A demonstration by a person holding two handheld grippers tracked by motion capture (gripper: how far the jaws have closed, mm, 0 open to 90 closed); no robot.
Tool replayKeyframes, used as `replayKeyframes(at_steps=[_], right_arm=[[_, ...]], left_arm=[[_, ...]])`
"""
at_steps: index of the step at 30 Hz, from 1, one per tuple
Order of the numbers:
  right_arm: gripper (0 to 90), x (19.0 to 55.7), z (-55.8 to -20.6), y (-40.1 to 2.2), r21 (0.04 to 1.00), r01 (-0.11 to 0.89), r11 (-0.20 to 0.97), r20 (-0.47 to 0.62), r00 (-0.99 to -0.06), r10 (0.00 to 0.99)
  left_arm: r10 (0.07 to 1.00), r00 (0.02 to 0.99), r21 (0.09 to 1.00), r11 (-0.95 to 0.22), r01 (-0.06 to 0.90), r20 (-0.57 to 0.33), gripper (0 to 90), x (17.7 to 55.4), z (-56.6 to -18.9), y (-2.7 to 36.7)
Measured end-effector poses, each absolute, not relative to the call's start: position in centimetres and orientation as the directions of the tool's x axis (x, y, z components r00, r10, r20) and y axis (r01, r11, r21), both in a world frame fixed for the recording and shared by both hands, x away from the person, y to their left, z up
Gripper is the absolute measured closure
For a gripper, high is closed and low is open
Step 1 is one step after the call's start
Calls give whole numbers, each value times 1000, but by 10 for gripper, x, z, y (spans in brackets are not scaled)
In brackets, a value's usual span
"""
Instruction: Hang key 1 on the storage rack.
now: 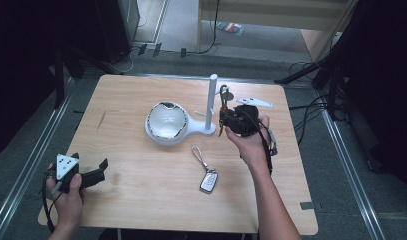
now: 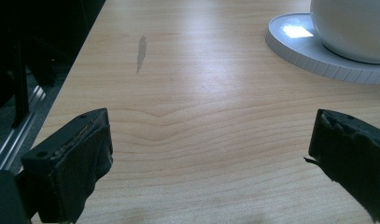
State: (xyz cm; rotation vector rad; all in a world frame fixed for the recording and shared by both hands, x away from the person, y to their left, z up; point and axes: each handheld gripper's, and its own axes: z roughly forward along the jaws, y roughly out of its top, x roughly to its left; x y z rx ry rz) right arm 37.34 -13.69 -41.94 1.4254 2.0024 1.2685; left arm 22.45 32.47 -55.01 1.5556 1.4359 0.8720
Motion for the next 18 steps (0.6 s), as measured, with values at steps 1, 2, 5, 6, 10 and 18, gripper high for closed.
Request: replayKeyframes(at_steps=[1,2,5,6,10,18], right_arm=[[688,373,-420,-136,829,553,86,187,-419,888],[688,373,-421,-136,828,554,88,187,-421,888],[687,373,-423,-134,821,562,97,189,-430,883],[687,373,-423,-134,821,562,97,189,-430,883],[686,373,-425,-131,818,566,108,187,-438,880],[675,373,-427,-130,812,572,114,187,-441,878]], left_arm=[[993,106,908,-4,419,-44,0,224,-550,325],[993,106,908,-5,420,-44,0,224,-550,325],[993,106,907,-5,420,-44,0,224,-550,325],[993,106,908,-5,420,-44,0,225,-550,325],[993,106,908,-5,420,-43,0,225,-550,325],[993,106,908,-4,419,-45,0,224,-550,325]])
